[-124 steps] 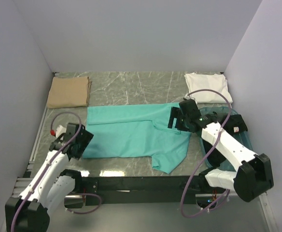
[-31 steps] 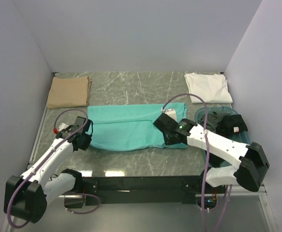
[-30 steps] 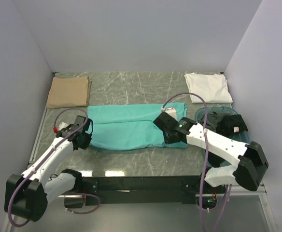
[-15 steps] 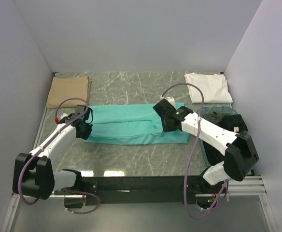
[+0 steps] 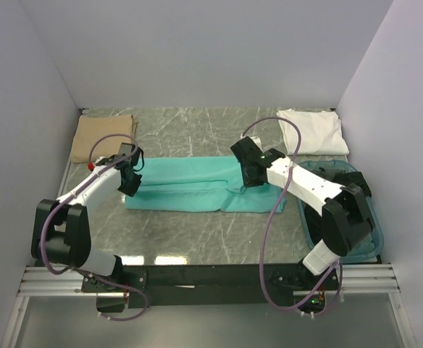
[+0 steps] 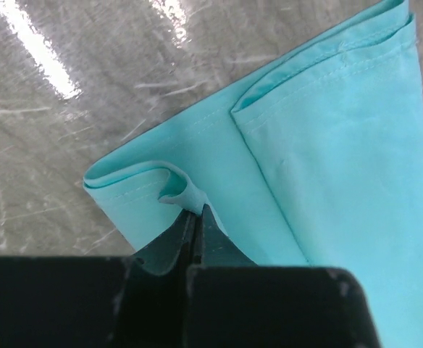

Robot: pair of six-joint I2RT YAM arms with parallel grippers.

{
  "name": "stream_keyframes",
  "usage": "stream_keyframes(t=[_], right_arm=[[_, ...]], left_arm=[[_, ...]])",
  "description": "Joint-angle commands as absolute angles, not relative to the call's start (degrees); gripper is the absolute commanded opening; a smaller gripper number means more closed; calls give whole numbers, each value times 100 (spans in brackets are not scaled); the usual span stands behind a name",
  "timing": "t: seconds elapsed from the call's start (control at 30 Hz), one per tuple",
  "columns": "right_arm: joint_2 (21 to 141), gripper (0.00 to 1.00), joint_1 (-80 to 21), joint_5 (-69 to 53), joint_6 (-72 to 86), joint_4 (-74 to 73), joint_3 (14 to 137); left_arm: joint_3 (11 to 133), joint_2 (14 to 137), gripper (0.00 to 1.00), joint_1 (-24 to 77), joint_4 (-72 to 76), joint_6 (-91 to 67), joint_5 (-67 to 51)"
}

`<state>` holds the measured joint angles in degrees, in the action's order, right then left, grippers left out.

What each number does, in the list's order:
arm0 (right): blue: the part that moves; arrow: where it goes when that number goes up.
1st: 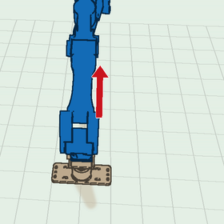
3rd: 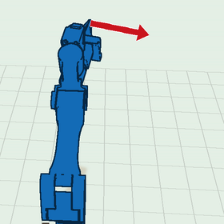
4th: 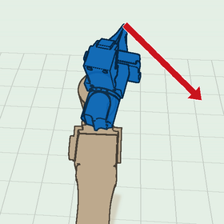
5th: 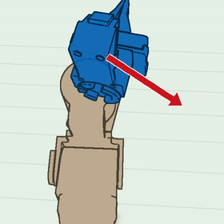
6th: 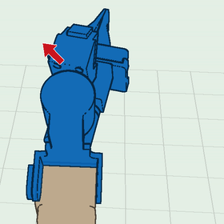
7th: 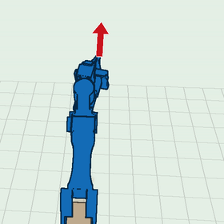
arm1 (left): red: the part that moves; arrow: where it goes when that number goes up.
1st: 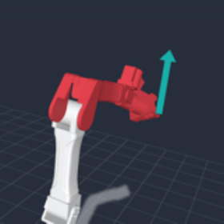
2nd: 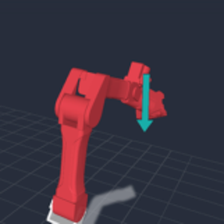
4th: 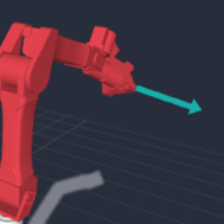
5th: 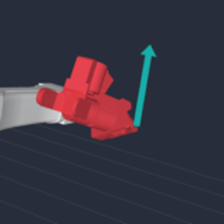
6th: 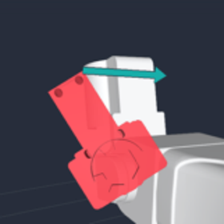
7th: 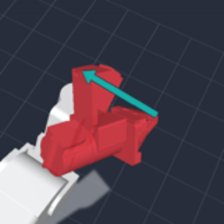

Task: Fold and stack the t-shirts
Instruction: Fold the tshirt

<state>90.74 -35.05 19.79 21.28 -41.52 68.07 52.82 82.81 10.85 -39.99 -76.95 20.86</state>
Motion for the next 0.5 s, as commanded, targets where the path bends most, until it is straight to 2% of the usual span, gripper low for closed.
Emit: stream_keyframes(t=[0.0, 0.2, 0.3, 0.37, 0.4, 0.43, 0.47], right_arm=[[9290, 0, -3384, 1916, 2004, -3920, 7119], [9641, 0, -3200, 1890, 1969, -3613, 7233], [9861, 2, -3077, 1872, 1969, -3393, 7330], [10045, 8, -3015, 1855, 1960, -3279, 7400], [10107, 23, -2954, 1854, 1943, -3270, 7496], [10229, 33, -2936, 1889, 1968, -3313, 7575], [10248, 42, -2927, 2072, 1995, -3400, 7654]], left_arm=[[5607, 8428, 1, 1020, -3964, -7506, 2294], [5695, 8797, 1, 914, -3911, -7436, 2259], [5652, 8833, 4, 879, -3745, -7374, 2224], [5643, 8824, 20, 844, -3674, -7322, 2232], [5686, 8824, 28, 826, -3630, -7278, 2206], [5730, 8824, 52, 817, -3639, -7260, 2197], [5783, 8816, 62, 817, -3656, -7190, 2189]])
